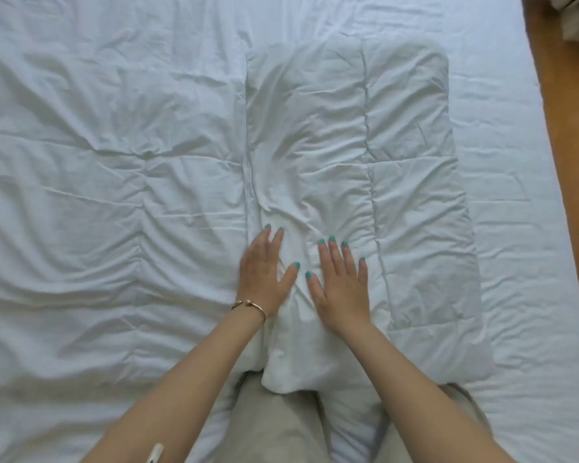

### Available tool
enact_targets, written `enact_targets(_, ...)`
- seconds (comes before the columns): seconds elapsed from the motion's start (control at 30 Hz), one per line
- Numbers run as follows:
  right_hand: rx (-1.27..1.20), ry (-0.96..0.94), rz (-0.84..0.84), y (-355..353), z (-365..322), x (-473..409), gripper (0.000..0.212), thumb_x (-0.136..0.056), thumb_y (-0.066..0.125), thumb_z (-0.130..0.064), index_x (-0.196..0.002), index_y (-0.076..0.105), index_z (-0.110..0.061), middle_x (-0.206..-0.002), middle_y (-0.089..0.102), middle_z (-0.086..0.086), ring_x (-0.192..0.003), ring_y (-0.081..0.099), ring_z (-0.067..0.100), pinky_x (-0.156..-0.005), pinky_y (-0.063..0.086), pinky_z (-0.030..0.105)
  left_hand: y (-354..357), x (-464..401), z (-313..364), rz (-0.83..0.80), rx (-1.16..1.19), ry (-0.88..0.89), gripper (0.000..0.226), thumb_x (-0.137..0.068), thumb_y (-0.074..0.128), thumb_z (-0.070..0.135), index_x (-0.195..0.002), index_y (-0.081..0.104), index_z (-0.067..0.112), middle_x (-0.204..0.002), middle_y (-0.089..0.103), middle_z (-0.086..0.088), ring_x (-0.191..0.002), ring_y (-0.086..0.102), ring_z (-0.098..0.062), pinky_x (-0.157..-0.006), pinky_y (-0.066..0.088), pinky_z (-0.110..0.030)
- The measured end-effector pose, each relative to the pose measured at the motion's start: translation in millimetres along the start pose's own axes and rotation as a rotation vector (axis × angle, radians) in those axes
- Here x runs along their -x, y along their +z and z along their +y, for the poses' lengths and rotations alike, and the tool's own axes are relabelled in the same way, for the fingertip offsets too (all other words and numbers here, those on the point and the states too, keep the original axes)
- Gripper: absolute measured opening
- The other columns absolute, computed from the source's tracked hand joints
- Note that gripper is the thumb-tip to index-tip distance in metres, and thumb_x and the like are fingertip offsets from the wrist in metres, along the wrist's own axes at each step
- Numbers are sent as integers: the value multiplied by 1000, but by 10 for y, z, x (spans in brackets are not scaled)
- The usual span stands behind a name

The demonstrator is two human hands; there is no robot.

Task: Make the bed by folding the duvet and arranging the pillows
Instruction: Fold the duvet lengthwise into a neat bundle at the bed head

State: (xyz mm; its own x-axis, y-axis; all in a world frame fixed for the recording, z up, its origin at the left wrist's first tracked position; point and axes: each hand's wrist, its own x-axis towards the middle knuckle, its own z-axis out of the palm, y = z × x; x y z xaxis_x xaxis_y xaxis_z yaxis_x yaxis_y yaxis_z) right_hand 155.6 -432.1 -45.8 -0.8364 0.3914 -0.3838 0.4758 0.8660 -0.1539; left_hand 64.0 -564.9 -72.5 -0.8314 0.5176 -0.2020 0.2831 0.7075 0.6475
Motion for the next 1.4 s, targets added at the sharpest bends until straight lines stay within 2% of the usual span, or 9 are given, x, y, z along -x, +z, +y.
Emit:
enact_targets(0.23, -140, -66, -223, -76, 84, 478, 69, -97, 37, -44, -155, 2, -29, -163, -8, -3, -149, -10, 16, -120, 0, 43, -15, 892, 431, 13, 463, -551, 20, -86, 68, 25, -99, 58, 14, -81, 60, 4, -79, 60, -21, -82, 45, -34)
enact_targets(0.5, -216, -266, -281, -380, 336, 337, 56, -99, 47, -27, -151, 28, -25, -162, 11, -2, -150, 7, 19, -120, 9, 34, -56, 900, 249, 141, 227, -846, 22, -86, 42, -3, -106, 49, 3, -117, 55, -17, -102, 54, -38, -81, 41, -39)
enact_targets(0.63, 101, -86, -175, -424, 780, 446, 62, -97, 38, -49, -150, 6, -48, -162, -9, -5, -148, -13, 26, -117, -2, 54, 32, 838, 313, 56, 54, -959, 25, -94, 43, 9, -119, 45, 9, -126, 48, -12, -102, 57, -35, -73, 40, -39)
enact_targets(0.73, 160, 27, -191, -404, 1142, 562, 68, -96, 32, -57, -146, -13, -51, -160, -21, -8, -145, -23, 27, -113, -3, 62, 200, 726, 728, 294, -185, -620, 35, -85, 54, 14, -120, 47, 8, -118, 49, -15, -97, 53, -34, -76, 45, -42)
enact_targets(0.83, 215, -61, -229, -457, 1409, 584, 75, -92, 34, -64, -146, -15, -50, -159, -23, -9, -145, -25, 27, -111, 0, 66, 572, 658, 1219, -78, -322, -82, 51, -88, 45, 45, -136, 30, 36, -147, 19, -6, -134, 23, -32, -95, 33, -66)
enact_targets(0.97, 246, -45, -314, -626, 1772, 498, 101, -73, 56, -73, -138, -21, -62, -152, -38, -14, -137, -38, 37, -104, 6, 74, 789, 666, 1315, -484, -441, -290, 110, -69, 60, 72, -132, -30, 60, -143, -50, 6, -134, -42, -28, -95, 9, -80)
enact_targets(1.23, 92, -58, -395, -888, 2299, 413, 138, -56, 85, -50, -129, -31, -66, -140, -52, -18, -140, -28, 43, -81, 55, 51, 721, 1140, 1204, -362, -49, -974, 148, -57, 85, 54, -122, -48, 46, -151, -33, -14, -145, -3, -42, -116, 19, -53)
enact_targets(1.33, 23, -66, -358, -830, 2386, 390, 140, -54, 85, -44, -128, -31, -67, -139, -54, -15, -140, -29, 42, -73, 58, 46, 732, 1289, 1168, -245, -152, -930, 142, -52, 81, 64, -121, -43, 54, -152, -34, -4, -143, -16, -39, -110, 15, -65)
enact_targets(1.4, 44, -64, -400, -778, 2430, 345, 138, -55, 84, -44, -126, -32, -68, -137, -56, -14, -139, -30, 44, -75, 58, 48, 706, 1226, 1239, -180, -375, -624, 136, -49, 75, 70, -130, -33, 59, -150, -38, 5, -140, -28, -35, -103, 9, -74)
